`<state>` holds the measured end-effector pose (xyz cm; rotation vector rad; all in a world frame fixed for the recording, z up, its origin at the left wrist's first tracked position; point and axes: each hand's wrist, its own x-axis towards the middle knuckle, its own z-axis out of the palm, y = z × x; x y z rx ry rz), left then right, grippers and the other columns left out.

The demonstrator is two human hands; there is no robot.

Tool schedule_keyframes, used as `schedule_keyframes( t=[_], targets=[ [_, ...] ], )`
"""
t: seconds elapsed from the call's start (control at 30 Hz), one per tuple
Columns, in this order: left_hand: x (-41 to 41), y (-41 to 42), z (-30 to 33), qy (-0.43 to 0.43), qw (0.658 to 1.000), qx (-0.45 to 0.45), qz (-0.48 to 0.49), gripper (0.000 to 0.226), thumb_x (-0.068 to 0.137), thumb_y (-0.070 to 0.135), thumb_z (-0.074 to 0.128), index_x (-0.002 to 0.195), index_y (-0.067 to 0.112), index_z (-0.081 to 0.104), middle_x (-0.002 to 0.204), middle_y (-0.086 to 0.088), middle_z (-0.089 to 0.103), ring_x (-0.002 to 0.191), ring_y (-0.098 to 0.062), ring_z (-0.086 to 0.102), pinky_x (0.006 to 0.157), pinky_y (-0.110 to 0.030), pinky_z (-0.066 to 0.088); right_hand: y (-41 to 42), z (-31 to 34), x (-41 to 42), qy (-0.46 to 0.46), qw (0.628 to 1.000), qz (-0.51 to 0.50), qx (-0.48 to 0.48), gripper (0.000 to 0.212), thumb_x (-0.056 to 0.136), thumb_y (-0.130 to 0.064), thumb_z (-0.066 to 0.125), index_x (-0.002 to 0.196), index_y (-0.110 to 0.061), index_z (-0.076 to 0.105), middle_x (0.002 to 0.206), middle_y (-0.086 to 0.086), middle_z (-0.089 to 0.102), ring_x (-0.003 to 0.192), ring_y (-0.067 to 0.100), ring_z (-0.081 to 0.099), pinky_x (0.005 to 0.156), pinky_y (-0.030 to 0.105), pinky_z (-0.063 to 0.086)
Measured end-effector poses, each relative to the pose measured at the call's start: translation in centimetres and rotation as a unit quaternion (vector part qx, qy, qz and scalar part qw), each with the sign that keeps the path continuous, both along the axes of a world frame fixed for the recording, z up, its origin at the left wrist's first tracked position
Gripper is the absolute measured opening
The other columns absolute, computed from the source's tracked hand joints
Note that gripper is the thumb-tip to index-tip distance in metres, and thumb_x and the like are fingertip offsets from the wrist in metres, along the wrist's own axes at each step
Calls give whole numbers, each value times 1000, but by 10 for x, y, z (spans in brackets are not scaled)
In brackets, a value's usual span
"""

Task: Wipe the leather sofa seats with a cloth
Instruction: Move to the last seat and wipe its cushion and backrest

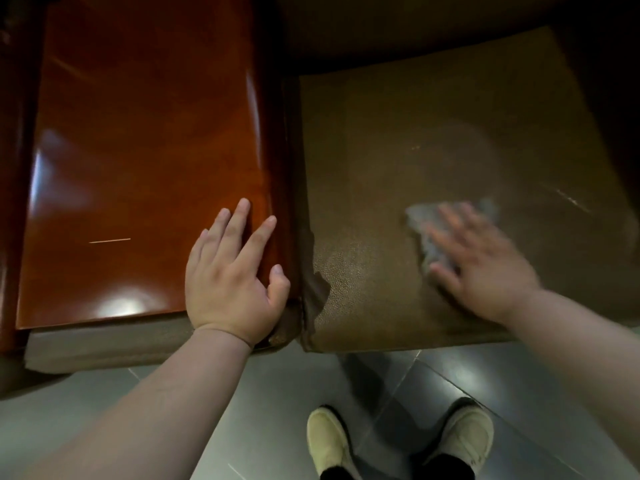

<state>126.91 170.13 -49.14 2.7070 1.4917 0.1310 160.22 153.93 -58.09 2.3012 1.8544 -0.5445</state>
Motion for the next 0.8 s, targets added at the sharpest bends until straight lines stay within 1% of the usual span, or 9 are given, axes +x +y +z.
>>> schedule_keyframes(
  t=[0.1,0.17,0.27,0.33,0.4,0.5,0.6,0.67,0.8],
  targets=[
    [0,0,1,17,1000,-2,-1,65,91,46,47,153,28,53,168,-6,36,155,-31,32,124,-52,30,3,6,10,-8,967,-256,-5,77,100,-69,-2,166,-29,3,174,4,-4,160,30,-7,129,51,3],
    [1,0,3,28,1000,-5,0,65,91,48,45,154,29,51,169,-6,34,155,-31,31,124,-52,30,8,5,-25,-6,954,-300,-6,76,99,-64,-3,166,-28,2,174,9,-4,159,36,-5,129,54,3],
    [1,0,4,34,999,-10,-1,66,92,50,42,155,30,50,170,-6,33,156,-30,30,125,-53,29,3,-2,-93,6,994,-105,30,71,102,-60,17,165,-28,22,173,9,8,159,38,4,127,50,2],
    [0,0,3,31,999,-10,1,66,92,50,41,154,29,51,169,-6,34,156,-30,30,125,-53,29,-8,-3,-106,26,999,42,19,68,104,-65,19,164,-34,20,174,1,7,160,31,0,127,46,0],
    [-1,-1,3,23,1000,-7,-3,66,92,51,41,154,29,52,169,-6,35,155,-31,31,124,-53,29,-21,-7,-81,20,996,85,30,70,103,-70,17,163,-35,24,173,-1,10,161,28,4,127,44,2],
    [0,-1,2,30,1000,-6,-3,67,92,52,38,154,29,51,169,-6,35,155,-31,31,124,-53,29,-47,-15,-34,-19,993,-109,49,76,99,-70,21,159,-28,39,171,4,23,159,30,12,128,43,8],
    [2,-2,2,35,999,-10,6,67,93,53,34,154,30,51,169,-6,35,155,-31,31,125,-54,30,-58,-11,-31,-24,924,-378,52,77,99,-64,16,163,-23,27,172,10,14,158,35,8,128,54,12],
    [2,-2,3,29,1000,-13,3,67,94,53,33,154,30,51,169,-6,35,156,-30,31,124,-54,31,-47,-11,-68,-10,900,-432,58,76,98,-64,12,166,-28,14,174,9,4,159,36,0,128,55,6],
    [3,-3,3,39,999,-6,5,68,94,53,32,155,30,50,169,-7,35,156,-30,31,124,-53,31,-35,-19,-163,24,981,-170,86,64,104,-59,21,164,-35,17,174,5,7,160,35,1,127,48,0]
  ],
)
